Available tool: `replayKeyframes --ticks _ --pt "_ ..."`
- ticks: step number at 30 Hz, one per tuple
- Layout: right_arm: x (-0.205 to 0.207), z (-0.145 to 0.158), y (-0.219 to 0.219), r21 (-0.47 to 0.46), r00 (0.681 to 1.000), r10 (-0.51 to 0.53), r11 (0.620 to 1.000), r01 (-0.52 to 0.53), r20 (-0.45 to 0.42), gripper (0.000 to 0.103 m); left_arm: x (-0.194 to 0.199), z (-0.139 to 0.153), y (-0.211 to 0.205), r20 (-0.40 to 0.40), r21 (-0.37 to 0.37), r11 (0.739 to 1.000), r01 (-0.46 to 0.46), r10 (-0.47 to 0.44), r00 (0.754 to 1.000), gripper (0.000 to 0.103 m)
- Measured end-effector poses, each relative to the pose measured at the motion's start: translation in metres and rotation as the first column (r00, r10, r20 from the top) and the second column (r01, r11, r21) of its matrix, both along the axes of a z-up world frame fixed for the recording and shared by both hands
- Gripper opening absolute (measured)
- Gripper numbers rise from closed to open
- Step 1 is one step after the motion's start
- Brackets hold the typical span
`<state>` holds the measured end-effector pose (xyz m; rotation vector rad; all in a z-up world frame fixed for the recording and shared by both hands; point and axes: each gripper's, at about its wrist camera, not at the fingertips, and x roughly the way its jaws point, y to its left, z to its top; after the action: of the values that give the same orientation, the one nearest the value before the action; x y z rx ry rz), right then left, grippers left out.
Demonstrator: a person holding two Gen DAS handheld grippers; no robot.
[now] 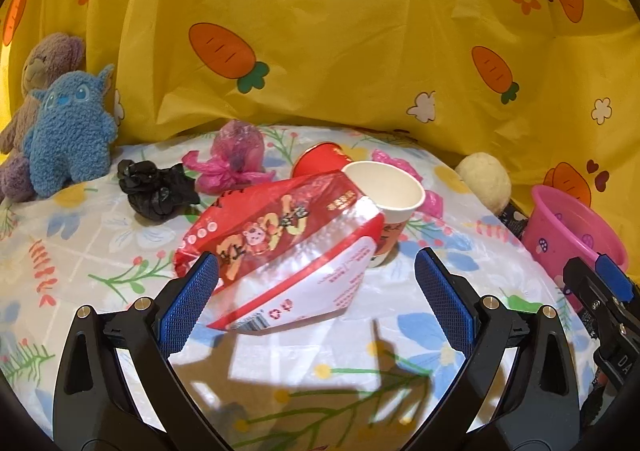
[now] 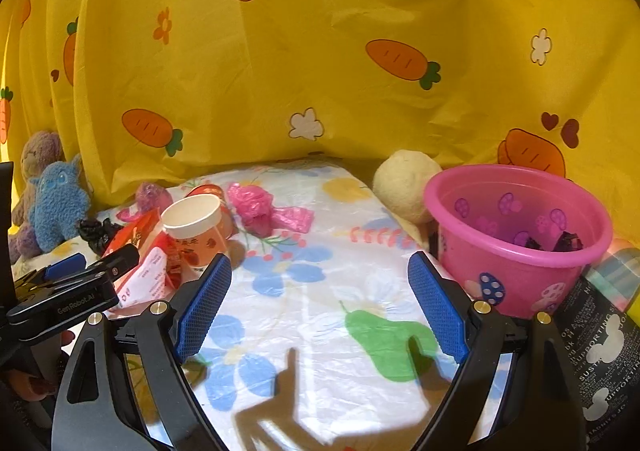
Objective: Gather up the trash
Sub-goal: 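Move both tools back over the table toward the red snack bag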
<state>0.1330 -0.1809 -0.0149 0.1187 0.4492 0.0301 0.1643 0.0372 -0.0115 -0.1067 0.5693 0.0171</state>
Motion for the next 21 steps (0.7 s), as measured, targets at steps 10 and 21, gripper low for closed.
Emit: replayKeyframes --ticks 10,21 --pt "0.024 -0.005 0.064 -0.021 0.985 0.163 0.986 -0.164 -0.052 0.087 -0.006 -0.001 0.075 -0.008 -0.014 0.968 -0.250 0.250 0.968 0.097" --pt "0.069 -0.014 0.108 0.035 0.951 0.273 0.962 -0.270 -0.148 0.078 -0.010 -0.005 0.103 -0.006 -0.052 0.947 -0.317 0.318 0.948 0.097"
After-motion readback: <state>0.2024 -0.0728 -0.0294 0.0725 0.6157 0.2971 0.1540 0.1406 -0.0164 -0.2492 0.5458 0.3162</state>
